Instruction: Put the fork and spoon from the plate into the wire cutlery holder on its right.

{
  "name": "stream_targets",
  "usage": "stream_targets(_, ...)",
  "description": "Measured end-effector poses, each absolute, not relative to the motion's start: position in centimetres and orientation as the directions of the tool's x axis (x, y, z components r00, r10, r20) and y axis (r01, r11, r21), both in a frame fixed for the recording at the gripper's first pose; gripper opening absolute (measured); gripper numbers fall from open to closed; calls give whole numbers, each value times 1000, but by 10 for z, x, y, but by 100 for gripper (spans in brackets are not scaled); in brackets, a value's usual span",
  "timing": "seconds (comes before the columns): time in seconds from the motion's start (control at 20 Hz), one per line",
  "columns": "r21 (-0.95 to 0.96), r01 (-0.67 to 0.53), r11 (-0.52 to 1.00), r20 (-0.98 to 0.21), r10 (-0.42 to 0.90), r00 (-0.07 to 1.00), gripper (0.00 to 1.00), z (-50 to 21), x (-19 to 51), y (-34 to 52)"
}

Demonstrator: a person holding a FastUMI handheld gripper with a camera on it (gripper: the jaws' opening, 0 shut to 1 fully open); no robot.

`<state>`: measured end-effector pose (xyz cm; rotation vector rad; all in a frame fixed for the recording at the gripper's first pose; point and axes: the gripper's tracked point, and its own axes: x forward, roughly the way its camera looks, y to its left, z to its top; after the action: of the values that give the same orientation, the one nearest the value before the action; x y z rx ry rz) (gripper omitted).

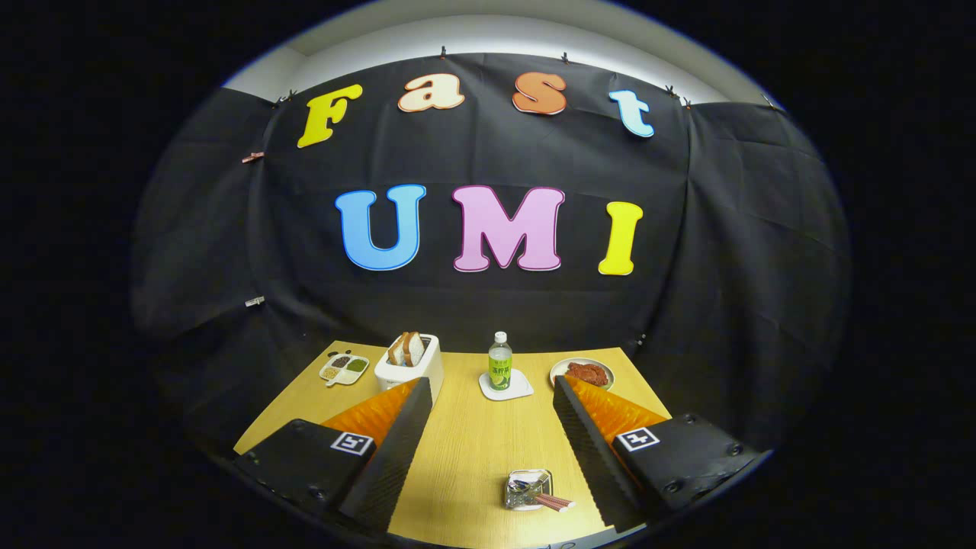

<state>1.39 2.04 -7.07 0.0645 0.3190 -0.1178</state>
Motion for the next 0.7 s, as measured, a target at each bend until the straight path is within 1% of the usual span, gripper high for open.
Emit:
stream_targets(0.35, 46, 77, 996, -302, -59, 952, 100, -68, 14, 41)
stream_targets(0.7, 40, 74, 996, -313, -58, 948, 100, -74, 12, 45)
